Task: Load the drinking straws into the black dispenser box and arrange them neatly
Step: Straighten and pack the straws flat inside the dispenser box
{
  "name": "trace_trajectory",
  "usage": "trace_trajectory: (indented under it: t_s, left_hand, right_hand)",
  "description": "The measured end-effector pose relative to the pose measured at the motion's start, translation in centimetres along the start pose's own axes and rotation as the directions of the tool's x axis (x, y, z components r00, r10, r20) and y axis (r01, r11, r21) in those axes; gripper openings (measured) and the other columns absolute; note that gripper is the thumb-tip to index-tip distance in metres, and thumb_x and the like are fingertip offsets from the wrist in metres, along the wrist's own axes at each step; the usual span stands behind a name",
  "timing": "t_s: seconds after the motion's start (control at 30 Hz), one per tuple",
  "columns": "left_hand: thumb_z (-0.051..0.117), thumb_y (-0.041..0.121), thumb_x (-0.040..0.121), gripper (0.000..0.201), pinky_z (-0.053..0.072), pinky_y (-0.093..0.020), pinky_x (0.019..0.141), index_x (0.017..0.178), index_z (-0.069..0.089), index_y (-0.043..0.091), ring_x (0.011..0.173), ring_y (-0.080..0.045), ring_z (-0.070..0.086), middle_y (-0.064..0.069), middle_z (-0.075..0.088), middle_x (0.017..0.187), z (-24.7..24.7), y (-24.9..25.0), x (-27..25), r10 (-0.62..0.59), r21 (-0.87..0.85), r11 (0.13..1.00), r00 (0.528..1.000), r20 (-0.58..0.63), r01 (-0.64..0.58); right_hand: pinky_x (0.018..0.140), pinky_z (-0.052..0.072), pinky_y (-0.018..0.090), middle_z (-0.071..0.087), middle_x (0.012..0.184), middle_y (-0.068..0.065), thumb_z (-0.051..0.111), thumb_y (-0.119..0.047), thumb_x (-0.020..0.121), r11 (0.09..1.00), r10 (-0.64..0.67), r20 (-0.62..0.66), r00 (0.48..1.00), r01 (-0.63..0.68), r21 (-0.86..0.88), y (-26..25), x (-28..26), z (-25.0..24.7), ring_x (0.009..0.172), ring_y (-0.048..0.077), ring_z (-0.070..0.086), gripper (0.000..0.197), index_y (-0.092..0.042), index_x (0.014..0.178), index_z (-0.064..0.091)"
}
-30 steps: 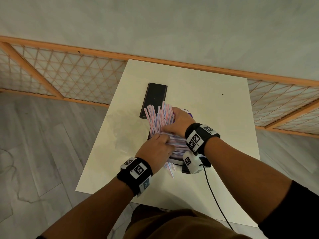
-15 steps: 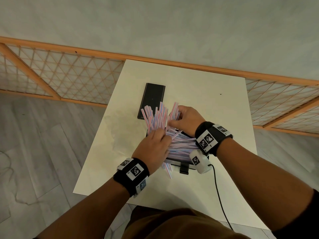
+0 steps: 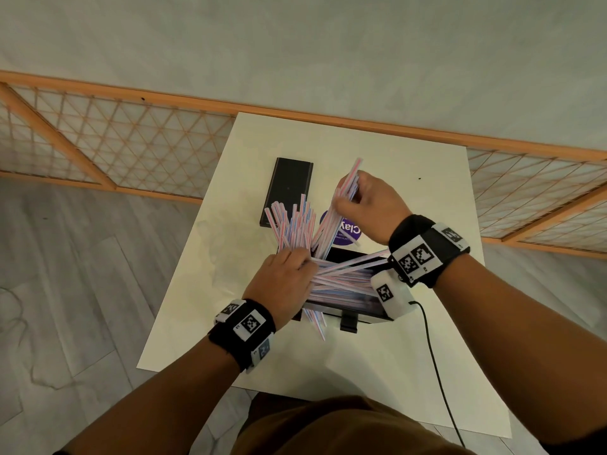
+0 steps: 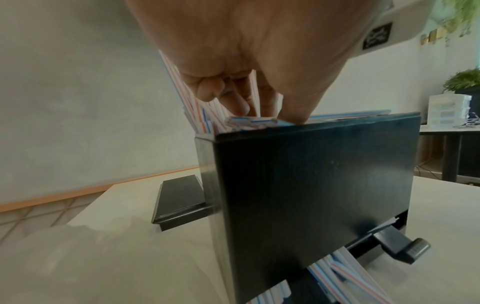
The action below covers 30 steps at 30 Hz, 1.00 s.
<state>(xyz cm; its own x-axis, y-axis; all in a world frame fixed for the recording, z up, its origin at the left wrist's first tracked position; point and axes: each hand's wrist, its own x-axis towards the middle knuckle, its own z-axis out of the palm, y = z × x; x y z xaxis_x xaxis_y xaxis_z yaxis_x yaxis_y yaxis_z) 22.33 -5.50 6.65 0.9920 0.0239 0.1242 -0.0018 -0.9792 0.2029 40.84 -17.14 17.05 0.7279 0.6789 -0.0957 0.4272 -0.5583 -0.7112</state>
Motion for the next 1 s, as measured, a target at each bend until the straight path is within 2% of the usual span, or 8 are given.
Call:
trace_trajectory:
  t_s: [0.1,0.3,0.47,0.57,0.63,0.8,0.9,1.0]
  left_hand:
    - [0.067,0.028,0.088,0.018,0.051,-0.036,0.077,0.104,0.065,0.019,0.096,-0.022,0.054,0.000,0.056,0.112,0.2,-0.2,-0.1,-0.005,-0.010,1.000,1.000,-0.016,0.005]
    - [0.065,0.027,0.089,0.016,0.052,-0.035,0.074,0.102,0.067,0.018,0.093,-0.021,0.055,0.000,0.056,0.108,-0.2,-0.4,-0.1,-0.009,-0.062,0.998,1.000,-0.024,0.007]
    - [0.066,0.031,0.092,0.020,0.051,-0.034,0.082,0.106,0.067,0.017,0.095,-0.017,0.052,0.002,0.054,0.112,-0.4,-1.0,-0.4,-0.044,-0.199,0.979,0.998,0.033,0.050]
    - [0.069,0.037,0.092,0.031,0.051,-0.031,0.089,0.112,0.068,0.015,0.100,-0.017,0.055,0.002,0.054,0.116,-0.6,-1.5,-0.7,-0.090,-0.337,0.936,0.995,0.049,0.101]
    - [0.068,0.044,0.090,0.039,0.051,-0.031,0.093,0.117,0.066,0.016,0.105,-0.016,0.056,0.003,0.052,0.119,-0.6,-1.8,-0.9,-0.144,-0.399,0.903,0.987,0.063,0.158]
    - [0.076,0.042,0.086,0.045,0.054,-0.032,0.092,0.124,0.059,0.025,0.103,-0.008,0.056,0.012,0.045,0.118,-0.6,-2.2,-1.9,-0.306,-0.541,0.780,0.946,0.107,0.314]
    - [0.079,0.043,0.083,0.046,0.052,-0.027,0.091,0.119,0.057,0.025,0.098,-0.002,0.053,0.010,0.045,0.115,-0.6,-2.1,-2.2,-0.346,-0.572,0.746,0.933,0.103,0.340]
    - [0.083,0.045,0.078,0.051,0.054,-0.023,0.082,0.117,0.056,0.025,0.095,0.001,0.056,0.009,0.046,0.116,-0.6,-2.1,-2.2,-0.406,-0.606,0.698,0.908,0.105,0.382]
  right_hand:
    - [0.057,0.040,0.010,0.064,0.079,-0.005,0.061,-0.027,0.096,0.999,-0.036,-0.042,0.998,0.037,0.014,-1.5,-0.2,-2.1,0.063,0.001,0.056,0.013,-0.015,0.100,0.058]
    - [0.065,0.050,0.030,0.064,0.076,-0.001,0.063,-0.027,0.093,0.988,-0.153,-0.080,0.985,0.152,-0.016,-5.0,-1.1,-6.1,0.065,0.016,0.059,0.017,-0.010,0.099,0.060]
    - [0.064,0.047,0.035,0.062,0.081,0.002,0.057,-0.039,0.092,0.924,-0.242,0.193,0.951,0.286,-0.253,-7.7,-2.3,-7.9,0.070,0.021,0.057,0.026,-0.014,0.095,0.059]
    - [0.055,0.035,0.020,0.051,0.071,-0.003,0.054,-0.031,0.098,0.841,-0.180,0.442,0.879,0.371,-0.394,-8.2,-2.6,-6.0,0.058,0.009,0.046,0.023,-0.013,0.085,0.052]
    - [0.054,0.035,0.013,0.047,0.071,-0.002,0.054,-0.018,0.098,0.819,-0.091,0.564,0.821,0.383,-0.427,-7.9,-2.5,-3.7,0.055,0.004,0.044,0.021,-0.012,0.078,0.051]
    - [0.053,0.035,0.021,0.052,0.076,0.002,0.052,-0.010,0.094,0.741,0.067,0.613,0.787,0.372,-0.560,-6.7,-1.5,2.0,0.062,0.016,0.047,0.015,-0.004,0.099,0.064]
    - [0.052,0.034,0.021,0.048,0.073,-0.002,0.054,-0.011,0.094,0.725,0.075,0.638,0.767,0.397,-0.563,-6.1,-1.1,4.3,0.059,0.013,0.044,0.002,-0.010,0.093,0.054]
    - [0.062,0.044,0.023,0.051,0.074,-0.003,0.058,-0.014,0.095,0.719,0.090,0.654,0.751,0.405,-0.565,-5.3,-0.9,6.0,0.063,0.013,0.050,0.008,-0.014,0.088,0.053]
